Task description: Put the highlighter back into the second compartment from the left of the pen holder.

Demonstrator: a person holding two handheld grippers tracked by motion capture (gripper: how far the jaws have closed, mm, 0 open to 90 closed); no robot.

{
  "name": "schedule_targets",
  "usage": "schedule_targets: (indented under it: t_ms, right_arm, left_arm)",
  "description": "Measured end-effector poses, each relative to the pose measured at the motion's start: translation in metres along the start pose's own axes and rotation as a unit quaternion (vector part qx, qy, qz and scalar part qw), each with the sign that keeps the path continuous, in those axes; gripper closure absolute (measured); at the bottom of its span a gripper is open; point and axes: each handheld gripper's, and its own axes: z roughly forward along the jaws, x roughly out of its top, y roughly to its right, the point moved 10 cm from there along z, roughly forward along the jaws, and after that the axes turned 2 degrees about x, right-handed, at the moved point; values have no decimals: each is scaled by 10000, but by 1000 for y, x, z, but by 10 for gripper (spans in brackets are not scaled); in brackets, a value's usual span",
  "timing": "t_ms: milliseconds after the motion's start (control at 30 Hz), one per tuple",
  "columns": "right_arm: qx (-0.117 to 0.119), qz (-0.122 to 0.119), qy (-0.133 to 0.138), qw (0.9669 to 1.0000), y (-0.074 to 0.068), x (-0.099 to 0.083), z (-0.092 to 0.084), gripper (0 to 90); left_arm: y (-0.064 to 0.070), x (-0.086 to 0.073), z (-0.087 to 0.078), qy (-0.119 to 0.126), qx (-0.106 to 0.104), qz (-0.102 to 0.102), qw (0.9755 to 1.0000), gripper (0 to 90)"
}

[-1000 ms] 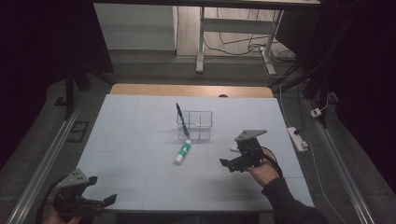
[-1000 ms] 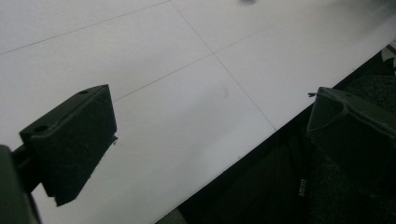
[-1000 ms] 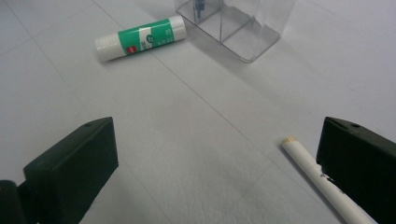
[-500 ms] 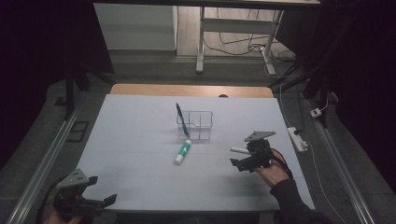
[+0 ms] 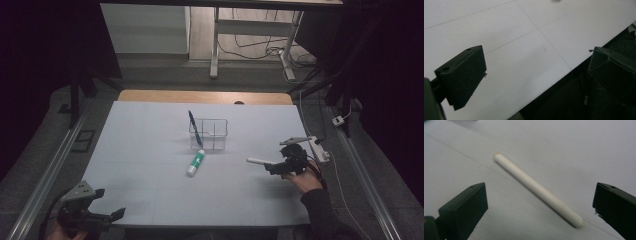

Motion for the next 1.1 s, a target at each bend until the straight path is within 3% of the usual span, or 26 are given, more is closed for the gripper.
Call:
schedule_targets:
  t_ms: [200, 333, 433, 567, 633, 667, 800, 900, 1100]
  right_arm:
    - [-232, 350, -34, 9991, 27, -7, 0, 0]
    - [-375, 448, -104, 9982, 42, -12, 2, 4]
    - [-469, 592, -71, 9971, 52, -14, -1, 111]
    - [-438, 624, -128, 9970, 59, -17, -6, 357]
    - [-237, 647, -269, 9973, 58, -21, -6, 576]
    - [-237, 647, -269, 9973, 58, -21, -6, 576]
    - [-113, 521, -454, 9975, 56, -26, -5, 802]
    - [-106, 432, -500, 9978, 57, -26, -4, 893]
    - [-52, 493, -697, 9963, 57, -32, 1, 894]
  left_arm:
    - [0, 0, 0, -7, -1, 2, 10000, 19]
    - [0, 0, 0, -12, 2, 4, 10000, 20]
    - [0, 0, 0, -15, -3, 0, 10000, 20]
    - [0, 0, 1, -17, -2, 1, 10000, 20]
    - [0, 0, 1, -16, -2, 0, 10000, 20]
    - [0, 0, 1, -17, -2, 1, 10000, 20]
    - [0, 0, 1, -25, 3, 6, 10000, 20]
    - [0, 0, 1, -23, 3, 15, 10000, 20]
    - [1, 0, 1, -24, 11, 23, 10000, 21]
